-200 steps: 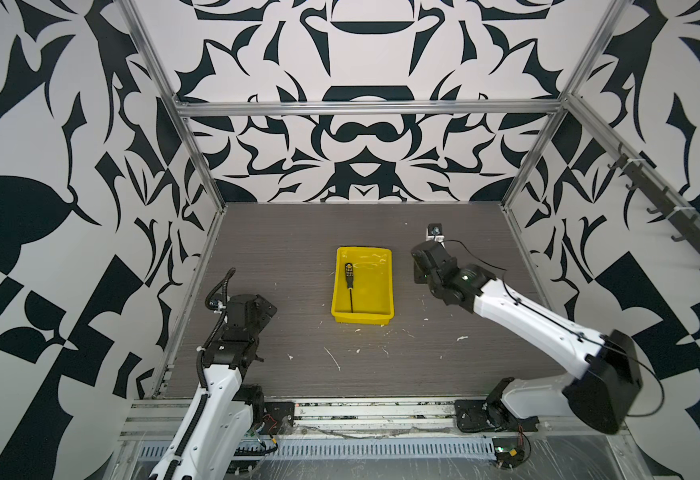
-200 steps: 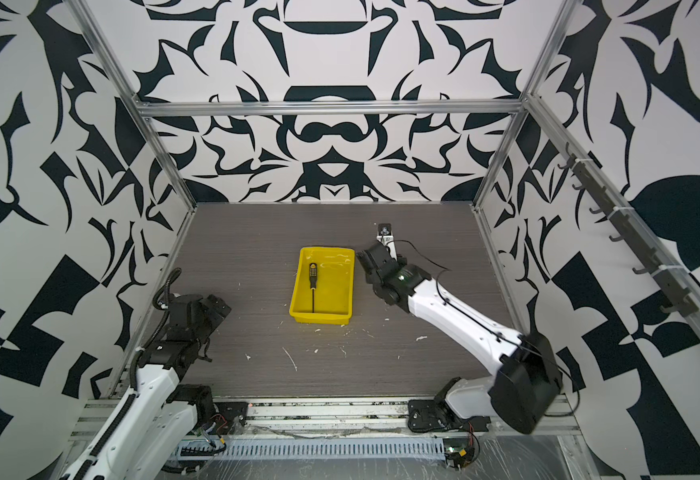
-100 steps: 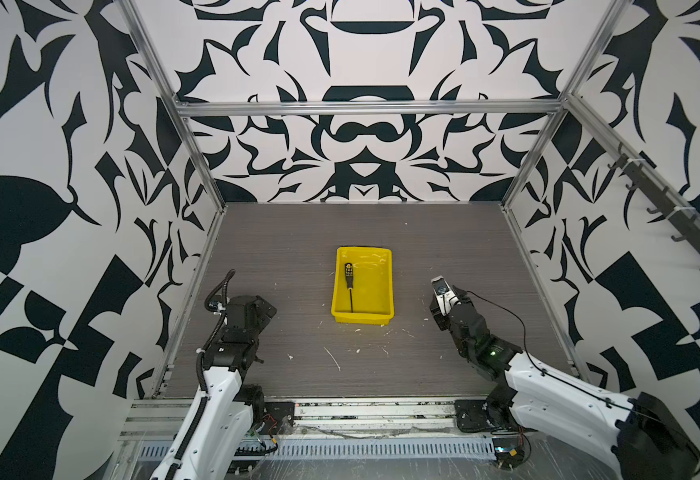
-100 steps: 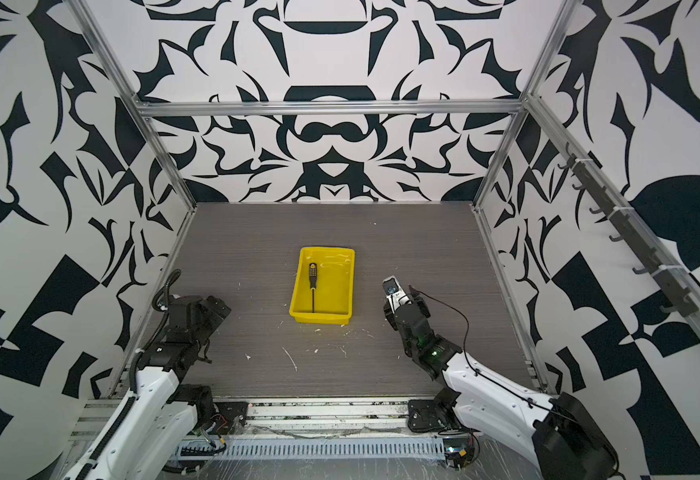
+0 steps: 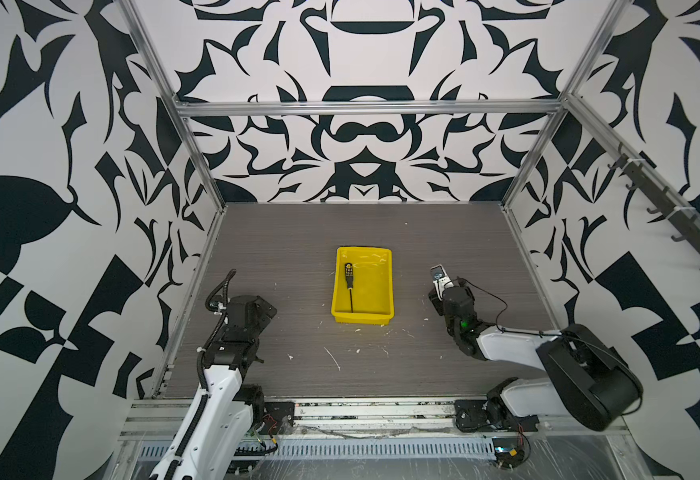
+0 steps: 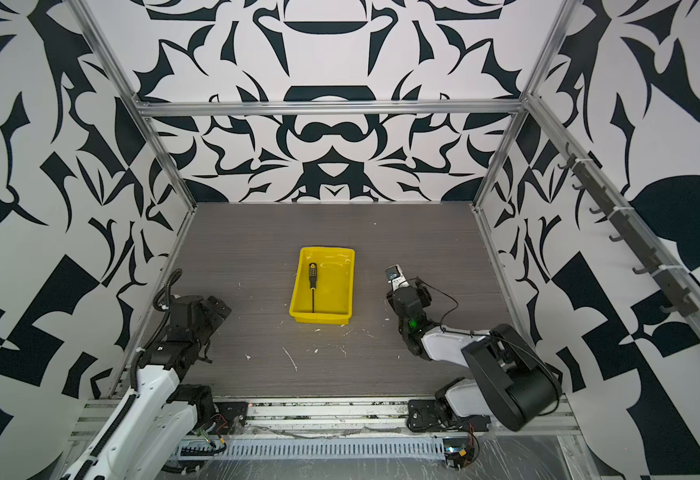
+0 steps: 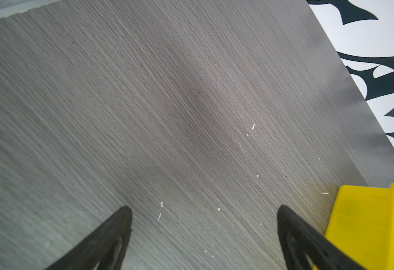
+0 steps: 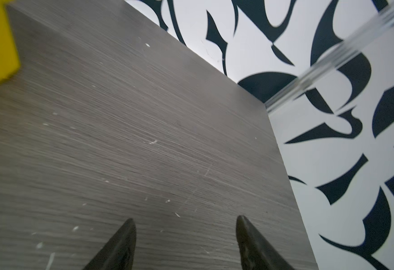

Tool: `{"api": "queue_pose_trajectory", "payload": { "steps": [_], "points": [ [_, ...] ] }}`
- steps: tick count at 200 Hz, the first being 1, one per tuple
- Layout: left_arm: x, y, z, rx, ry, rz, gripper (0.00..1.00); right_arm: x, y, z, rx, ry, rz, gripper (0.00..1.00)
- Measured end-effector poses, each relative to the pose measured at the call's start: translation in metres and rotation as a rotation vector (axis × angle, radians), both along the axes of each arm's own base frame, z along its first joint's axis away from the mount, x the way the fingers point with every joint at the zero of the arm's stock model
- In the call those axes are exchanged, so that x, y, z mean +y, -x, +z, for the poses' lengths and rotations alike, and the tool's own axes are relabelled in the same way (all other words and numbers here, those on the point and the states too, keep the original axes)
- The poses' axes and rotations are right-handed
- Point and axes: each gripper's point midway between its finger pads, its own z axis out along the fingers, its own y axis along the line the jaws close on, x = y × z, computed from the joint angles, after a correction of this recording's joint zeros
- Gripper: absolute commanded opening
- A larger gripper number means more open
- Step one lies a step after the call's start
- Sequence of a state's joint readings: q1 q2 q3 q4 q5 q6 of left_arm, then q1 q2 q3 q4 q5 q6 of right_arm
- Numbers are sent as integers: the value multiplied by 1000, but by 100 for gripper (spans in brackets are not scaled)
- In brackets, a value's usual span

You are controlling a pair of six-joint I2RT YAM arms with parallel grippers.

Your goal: Put the screwdriver in the bin

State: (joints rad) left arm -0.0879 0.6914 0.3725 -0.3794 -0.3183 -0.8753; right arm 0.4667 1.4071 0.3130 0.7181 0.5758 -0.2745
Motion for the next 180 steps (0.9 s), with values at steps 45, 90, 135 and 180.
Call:
{"api": "queue_pose_trajectory", "payload": {
  "steps": [45,90,135,180],
  "points": [
    [0,0,-4,18,-2,1,100,0,-9,-2,-31,-23,-5,72],
    [0,0,-9,39,-3,0,100,-28,-19,4,-118,-108,-92,67],
    [0,1,-14,62,-5,0,100,-62,-11,-12,-156,-216,-171,52],
    [0,-1,-15,65,-5,-1,99,-54,-13,-11,-157,-256,-137,100]
  ]
}}
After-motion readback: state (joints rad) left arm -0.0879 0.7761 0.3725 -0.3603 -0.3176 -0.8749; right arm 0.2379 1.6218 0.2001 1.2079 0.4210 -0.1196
